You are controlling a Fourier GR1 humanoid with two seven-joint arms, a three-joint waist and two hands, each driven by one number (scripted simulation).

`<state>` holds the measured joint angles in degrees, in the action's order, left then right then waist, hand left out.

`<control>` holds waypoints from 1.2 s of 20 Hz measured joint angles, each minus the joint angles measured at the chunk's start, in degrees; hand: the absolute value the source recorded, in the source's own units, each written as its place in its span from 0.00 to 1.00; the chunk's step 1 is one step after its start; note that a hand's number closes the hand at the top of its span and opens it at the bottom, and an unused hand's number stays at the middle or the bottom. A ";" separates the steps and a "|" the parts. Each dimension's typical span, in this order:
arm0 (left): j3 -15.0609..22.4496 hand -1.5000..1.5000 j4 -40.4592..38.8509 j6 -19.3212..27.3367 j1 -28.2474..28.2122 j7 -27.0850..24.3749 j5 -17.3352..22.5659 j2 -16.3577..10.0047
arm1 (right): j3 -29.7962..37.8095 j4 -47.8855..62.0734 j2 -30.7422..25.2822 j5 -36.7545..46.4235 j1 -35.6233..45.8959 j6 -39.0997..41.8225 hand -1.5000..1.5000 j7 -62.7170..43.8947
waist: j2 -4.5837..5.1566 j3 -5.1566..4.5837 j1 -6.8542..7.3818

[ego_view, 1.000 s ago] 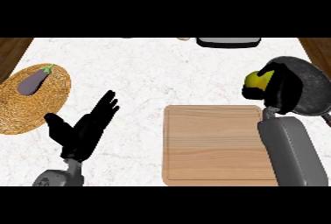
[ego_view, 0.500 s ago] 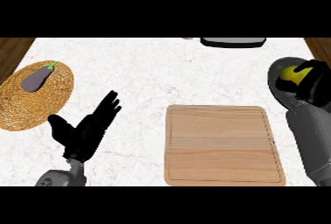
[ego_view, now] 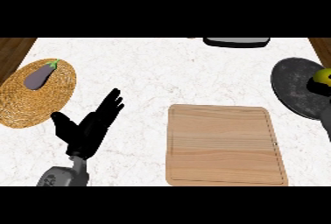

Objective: Pick the pear from the cutting board and place it in the pan

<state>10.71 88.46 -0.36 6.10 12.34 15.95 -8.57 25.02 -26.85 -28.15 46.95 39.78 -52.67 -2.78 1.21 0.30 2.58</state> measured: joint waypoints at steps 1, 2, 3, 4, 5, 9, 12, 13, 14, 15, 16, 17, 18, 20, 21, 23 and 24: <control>0.26 0.50 0.37 -0.04 0.10 0.15 -0.12 0.10 | 0.72 1.18 -0.48 -0.76 0.04 -0.42 1.00 1.59 | 0.07 0.02 0.19; 0.27 0.50 0.42 0.16 0.31 0.41 -0.15 0.29 | 1.40 2.21 -1.16 -1.60 0.35 -0.35 1.00 3.22 | 0.12 0.05 0.28; 0.32 0.50 0.80 0.05 -0.11 0.43 -0.14 0.18 | 2.03 4.18 -2.06 -1.81 0.28 0.43 0.00 2.50 | 0.16 0.02 0.55; 0.29 0.50 1.11 0.14 0.24 0.76 -0.14 0.15 | 2.24 6.23 -3.05 -1.68 0.11 1.89 0.00 1.78 | 0.32 0.03 0.79; 0.43 0.50 1.24 0.01 0.47 0.95 -0.22 0.10 | 2.12 8.27 -3.81 -1.21 0.47 3.19 0.00 0.80 | 0.41 0.04 1.03; 0.80 0.50 1.27 -0.22 0.77 1.14 -0.30 0.41 | 2.61 13.51 -6.21 -1.27 1.73 8.50 0.00 -0.15 | 0.70 0.12 1.68; 1.17 0.50 1.02 -0.38 -0.08 0.39 -0.57 0.73 | 4.60 14.27 -6.30 -3.57 1.99 10.74 0.00 2.63 | 0.73 0.21 1.64; 1.35 0.50 1.29 -0.08 -0.05 0.49 -0.68 1.06 | 5.56 13.94 -6.06 -4.73 2.03 11.12 0.00 4.20 | 0.72 0.27 1.60; 1.15 0.50 1.39 -0.38 -0.42 0.42 -0.55 0.70 | 6.75 13.35 -5.61 -6.20 1.90 11.41 0.00 6.24 | 0.63 0.29 1.44; 1.13 0.50 1.31 -0.55 -0.62 0.19 -0.54 0.64 | 8.00 12.59 -5.20 -7.73 2.14 11.57 0.00 8.07 | 0.59 0.33 1.32; 1.13 0.50 1.16 -0.32 -0.63 0.03 -0.66 0.88 | 9.23 11.80 -5.03 -9.24 2.54 11.92 0.00 9.86 | 0.58 0.36 1.20; 0.96 0.50 1.23 -0.23 -0.96 -0.06 -0.80 0.67 | 10.77 10.93 -4.62 -11.12 2.17 12.24 0.00 12.26 | 0.48 0.37 0.95; 0.80 0.50 1.37 -0.09 -0.88 0.14 -0.84 0.55 | 12.33 10.11 -4.23 -13.01 2.12 12.48 0.00 14.29 | 0.41 0.39 0.74; 0.75 0.50 1.41 0.04 -0.89 0.16 -0.84 0.72 | 15.33 9.10 -3.87 -16.67 1.93 14.00 0.00 17.97 | 0.36 0.38 0.48; 0.51 0.50 1.58 -0.12 -1.18 0.02 -0.65 0.57 | 16.86 8.89 -3.88 -18.51 1.58 15.17 0.00 19.63 | 0.31 0.36 0.39; 0.39 0.50 1.61 -0.18 -1.22 0.26 -0.63 0.43 | 19.62 8.80 -4.43 -21.94 1.07 18.72 0.00 22.50 | 0.23 0.33 0.11; 0.22 0.50 1.62 -0.18 -1.08 0.52 -0.58 0.29 | 20.77 9.15 -4.89 -23.34 0.85 20.57 0.00 23.45 | 0.24 0.31 0.09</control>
<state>10.93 90.08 -0.54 5.02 12.87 15.36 -8.29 45.79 -17.70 -33.04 23.61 40.63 -32.10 20.67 1.45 0.61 2.67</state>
